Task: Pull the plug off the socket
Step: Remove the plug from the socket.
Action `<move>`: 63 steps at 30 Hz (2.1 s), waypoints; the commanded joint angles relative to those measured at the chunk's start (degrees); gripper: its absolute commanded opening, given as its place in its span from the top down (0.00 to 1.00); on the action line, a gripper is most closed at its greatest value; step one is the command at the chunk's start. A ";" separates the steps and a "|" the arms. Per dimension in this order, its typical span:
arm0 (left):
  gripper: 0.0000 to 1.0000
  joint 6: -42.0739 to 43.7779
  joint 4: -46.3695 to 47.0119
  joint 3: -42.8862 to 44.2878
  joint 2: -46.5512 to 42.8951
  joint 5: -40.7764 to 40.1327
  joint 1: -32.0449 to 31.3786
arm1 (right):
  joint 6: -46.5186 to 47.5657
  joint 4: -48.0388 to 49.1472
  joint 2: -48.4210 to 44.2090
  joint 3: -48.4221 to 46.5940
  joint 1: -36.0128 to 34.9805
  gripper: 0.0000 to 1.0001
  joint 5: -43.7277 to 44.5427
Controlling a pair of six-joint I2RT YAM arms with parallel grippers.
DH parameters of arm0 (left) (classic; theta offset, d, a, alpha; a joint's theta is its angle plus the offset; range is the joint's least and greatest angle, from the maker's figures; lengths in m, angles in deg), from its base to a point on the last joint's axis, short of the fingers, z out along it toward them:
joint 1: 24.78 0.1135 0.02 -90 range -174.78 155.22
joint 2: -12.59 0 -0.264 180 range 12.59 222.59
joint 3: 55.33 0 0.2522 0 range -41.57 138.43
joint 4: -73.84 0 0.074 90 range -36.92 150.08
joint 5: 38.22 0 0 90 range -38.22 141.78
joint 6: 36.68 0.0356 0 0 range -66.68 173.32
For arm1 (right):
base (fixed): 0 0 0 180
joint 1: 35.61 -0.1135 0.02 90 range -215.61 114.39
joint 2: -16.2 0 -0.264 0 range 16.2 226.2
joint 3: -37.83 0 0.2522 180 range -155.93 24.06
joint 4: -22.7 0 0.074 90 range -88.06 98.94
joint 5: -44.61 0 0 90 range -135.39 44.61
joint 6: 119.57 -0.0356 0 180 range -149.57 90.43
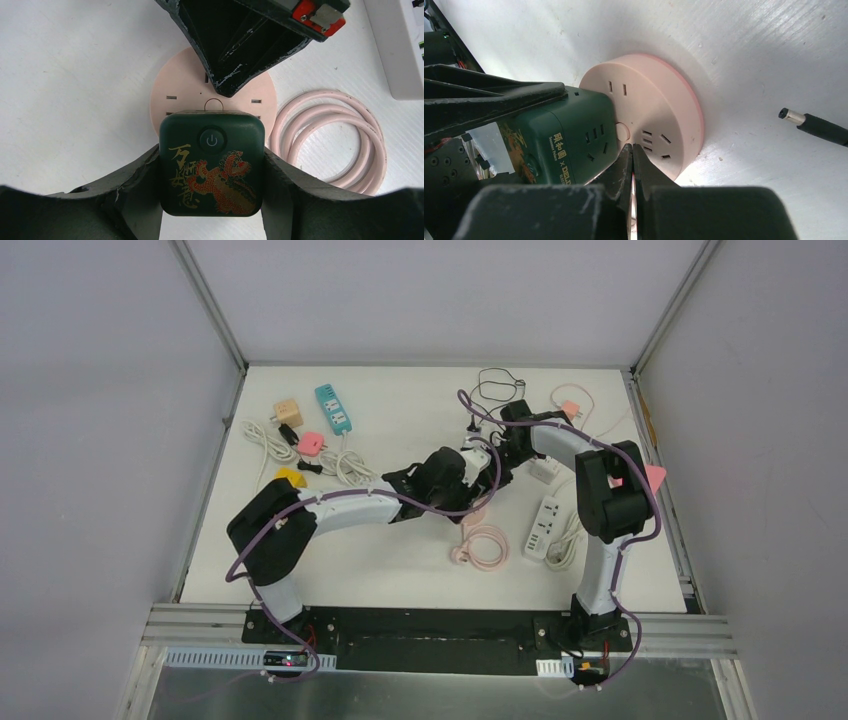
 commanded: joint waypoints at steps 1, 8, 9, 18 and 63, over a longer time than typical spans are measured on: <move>1.00 -3.80 -3.43 3.23 1.40 -4.70 1.77 | 3.84 -1.22 4.23 1.91 -0.12 1.00 12.19; 1.00 -2.37 -7.58 5.13 2.07 -10.26 0.72 | 3.84 -1.23 4.31 1.92 -0.09 1.00 12.34; 1.00 -0.60 -7.57 5.04 1.85 -11.13 0.18 | 3.84 -1.24 4.28 1.91 -0.10 1.00 12.34; 1.00 -8.88 3.63 -2.28 -1.82 1.28 5.41 | 3.84 -1.28 4.22 1.83 -0.09 1.00 12.60; 1.00 -3.30 -4.75 3.48 -0.82 -8.44 -1.04 | 4.10 -1.95 5.65 1.30 -0.59 1.00 12.96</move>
